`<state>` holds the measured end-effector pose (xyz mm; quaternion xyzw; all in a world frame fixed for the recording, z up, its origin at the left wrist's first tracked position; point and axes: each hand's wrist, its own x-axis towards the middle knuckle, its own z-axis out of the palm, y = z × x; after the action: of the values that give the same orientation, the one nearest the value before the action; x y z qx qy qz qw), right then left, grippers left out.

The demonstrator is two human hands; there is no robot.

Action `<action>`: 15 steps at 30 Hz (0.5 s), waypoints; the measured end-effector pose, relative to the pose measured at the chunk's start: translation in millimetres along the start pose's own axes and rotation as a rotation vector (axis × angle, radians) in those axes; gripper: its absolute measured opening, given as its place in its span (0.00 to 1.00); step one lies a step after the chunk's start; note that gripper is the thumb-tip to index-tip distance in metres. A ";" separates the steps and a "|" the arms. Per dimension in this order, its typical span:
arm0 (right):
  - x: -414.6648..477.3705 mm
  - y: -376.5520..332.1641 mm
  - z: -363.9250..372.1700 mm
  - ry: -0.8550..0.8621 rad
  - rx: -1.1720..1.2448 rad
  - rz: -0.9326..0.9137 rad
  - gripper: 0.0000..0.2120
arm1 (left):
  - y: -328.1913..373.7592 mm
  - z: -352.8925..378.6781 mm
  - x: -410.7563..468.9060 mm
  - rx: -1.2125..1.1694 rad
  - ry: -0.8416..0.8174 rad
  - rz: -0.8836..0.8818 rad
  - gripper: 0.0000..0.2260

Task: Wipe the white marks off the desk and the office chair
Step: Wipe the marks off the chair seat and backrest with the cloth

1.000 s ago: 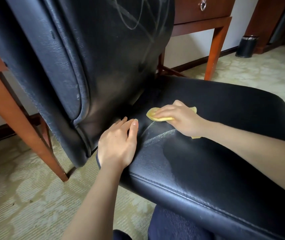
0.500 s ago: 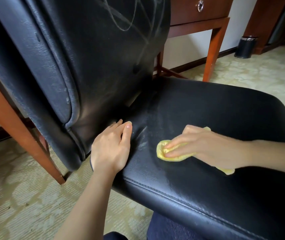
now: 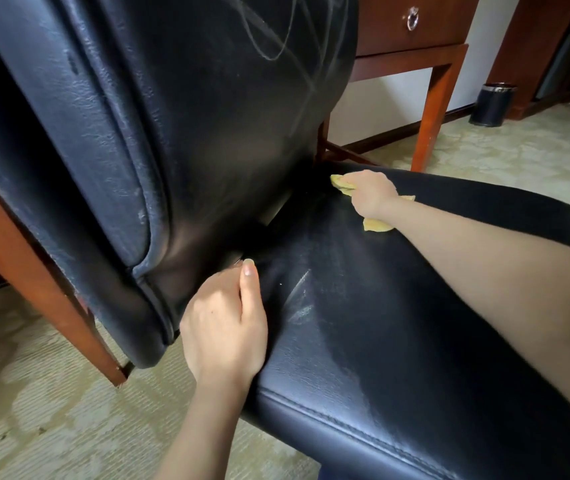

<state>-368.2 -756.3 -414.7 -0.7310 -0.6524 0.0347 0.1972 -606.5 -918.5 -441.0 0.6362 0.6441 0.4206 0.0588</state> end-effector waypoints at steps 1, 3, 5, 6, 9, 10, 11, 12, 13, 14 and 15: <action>3.0 -9.8 3.7 0.012 -0.001 0.027 0.24 | -0.3 -0.2 -1.1 -0.028 0.054 -0.018 0.29; 4.5 -28.7 11.8 0.012 -0.002 0.025 0.24 | -1.5 -1.5 -2.8 -0.086 0.133 -0.050 0.28; 1.2 -39.6 17.6 -0.004 0.002 -0.014 0.23 | -0.6 -1.2 -3.2 -0.115 0.163 -0.047 0.27; -3.4 -43.9 20.6 -0.015 -0.002 -0.046 0.24 | 0.0 -1.0 -3.1 -0.125 0.169 -0.044 0.27; -32.6 -62.3 25.0 -0.062 0.006 -0.228 0.26 | 0.7 -3.9 -3.4 -0.128 0.184 -0.059 0.27; -45.3 -67.5 24.5 -0.072 0.010 -0.301 0.26 | 1.8 -4.7 -3.9 -0.113 0.178 -0.062 0.27; -58.6 -72.1 23.2 -0.085 0.007 -0.373 0.26 | 2.6 -5.5 -4.5 -0.090 0.164 -0.065 0.28; -71.4 -74.4 21.6 -0.098 0.005 -0.448 0.25 | 3.2 -6.0 -4.4 -0.067 0.148 -0.067 0.28; -84.4 -75.0 18.7 -0.117 0.040 -0.511 0.23 | 3.8 -6.4 -4.1 -0.046 0.128 -0.068 0.28; -98.0 -73.4 14.5 -0.143 0.113 -0.560 0.21 | 4.4 -7.0 -3.7 -0.027 0.108 -0.069 0.28; -111.8 -70.0 10.7 -0.167 0.182 -0.607 0.19 | 5.1 -7.8 -3.4 -0.016 0.094 -0.069 0.27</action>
<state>-453.7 -856.9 -424.3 -0.4770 -0.8487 0.0924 0.2088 -606.7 -926.0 -434.4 0.5926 0.6643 0.4530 0.0483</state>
